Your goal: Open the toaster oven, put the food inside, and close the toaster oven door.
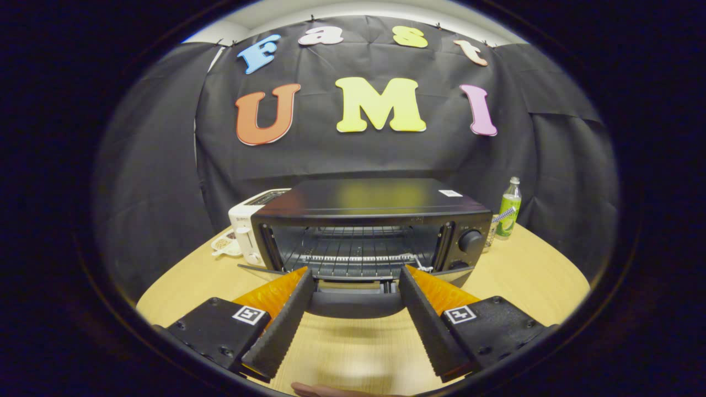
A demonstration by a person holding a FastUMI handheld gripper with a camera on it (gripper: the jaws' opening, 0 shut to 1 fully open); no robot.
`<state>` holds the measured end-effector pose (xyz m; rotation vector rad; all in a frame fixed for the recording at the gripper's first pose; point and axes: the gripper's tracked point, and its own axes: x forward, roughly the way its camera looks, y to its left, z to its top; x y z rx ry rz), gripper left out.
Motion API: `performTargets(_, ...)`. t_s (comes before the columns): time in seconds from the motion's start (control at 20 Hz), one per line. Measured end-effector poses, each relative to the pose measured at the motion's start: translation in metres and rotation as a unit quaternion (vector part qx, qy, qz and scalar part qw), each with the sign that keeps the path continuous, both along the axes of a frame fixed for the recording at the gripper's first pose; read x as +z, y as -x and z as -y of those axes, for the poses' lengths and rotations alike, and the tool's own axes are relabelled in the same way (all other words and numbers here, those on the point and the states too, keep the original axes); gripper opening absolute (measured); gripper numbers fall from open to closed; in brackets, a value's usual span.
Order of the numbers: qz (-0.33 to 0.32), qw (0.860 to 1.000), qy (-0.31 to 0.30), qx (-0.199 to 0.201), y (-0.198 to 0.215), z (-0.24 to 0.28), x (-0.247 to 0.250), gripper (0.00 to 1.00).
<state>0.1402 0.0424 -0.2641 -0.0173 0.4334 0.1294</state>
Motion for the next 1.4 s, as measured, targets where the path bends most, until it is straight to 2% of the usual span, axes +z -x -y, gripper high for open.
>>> performTargets(0.25, -0.033, 0.999, 0.030, 0.012, 0.023, 0.004, -0.018, 1.00)
performTargets(0.6, -0.134, 0.988, 0.081, 0.005, 0.051, 0.010, -0.061, 1.00)
performTargets(0.9, -0.181, 0.982, 0.048, 0.001, 0.058, 0.006, -0.075, 1.00)
performTargets(1.2, -0.173, 0.984, 0.045, 0.024, 0.063, -0.006, -0.057, 1.00)
performTargets(1.4, -0.190, 0.981, -0.012, 0.044, 0.075, -0.022, -0.049, 1.00)
